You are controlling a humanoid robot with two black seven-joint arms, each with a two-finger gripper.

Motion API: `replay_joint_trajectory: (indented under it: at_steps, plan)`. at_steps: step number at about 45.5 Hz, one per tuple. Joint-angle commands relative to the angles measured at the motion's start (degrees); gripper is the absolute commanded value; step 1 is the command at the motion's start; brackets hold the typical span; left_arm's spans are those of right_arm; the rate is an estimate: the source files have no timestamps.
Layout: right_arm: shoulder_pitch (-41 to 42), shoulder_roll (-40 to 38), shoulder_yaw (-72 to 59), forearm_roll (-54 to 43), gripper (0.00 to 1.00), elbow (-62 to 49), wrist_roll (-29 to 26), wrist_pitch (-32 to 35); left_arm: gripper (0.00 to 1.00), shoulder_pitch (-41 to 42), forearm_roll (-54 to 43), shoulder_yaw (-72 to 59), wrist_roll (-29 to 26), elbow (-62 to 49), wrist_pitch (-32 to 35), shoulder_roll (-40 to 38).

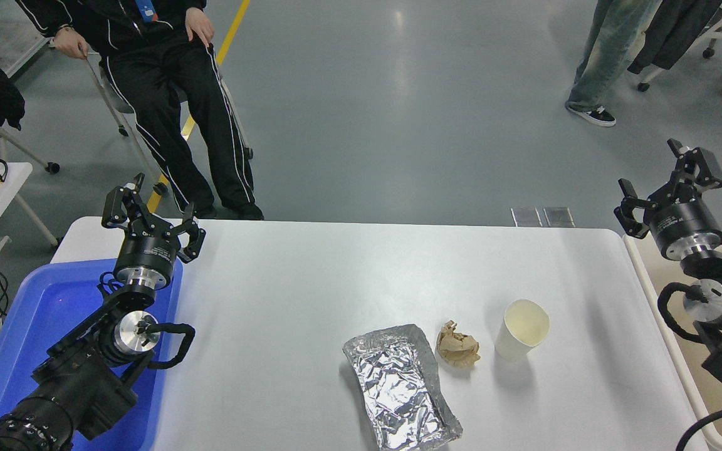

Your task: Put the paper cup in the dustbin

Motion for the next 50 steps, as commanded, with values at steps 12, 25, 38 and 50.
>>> replay_joint_trajectory:
  at_steps: [12, 25, 38, 50]
  plan:
    - [12.99, -2.4, -24.71, -0.99, 0.99, -3.8, -0.4, -1.81, 1.0, 0.0, 0.0, 0.0, 0.0, 0.0, 0.0, 0.01]
    - [26.62, -1.79, -67.27, -16.35, 0.99, -3.46, -0.49, 6.68, 1.0, 0.0, 0.0, 0.0, 0.0, 0.0, 0.0, 0.01]
    - [33.75, -1.87, -72.12, -34.04, 0.99, -3.37, -0.31, 12.07, 1.0, 0.0, 0.0, 0.0, 0.0, 0.0, 0.0, 0.01]
    - [39.11, 2.7, -72.03, -35.8, 0.99, -3.98, -0.4, 11.9, 1.0, 0.0, 0.0, 0.0, 0.0, 0.0, 0.0, 0.01]
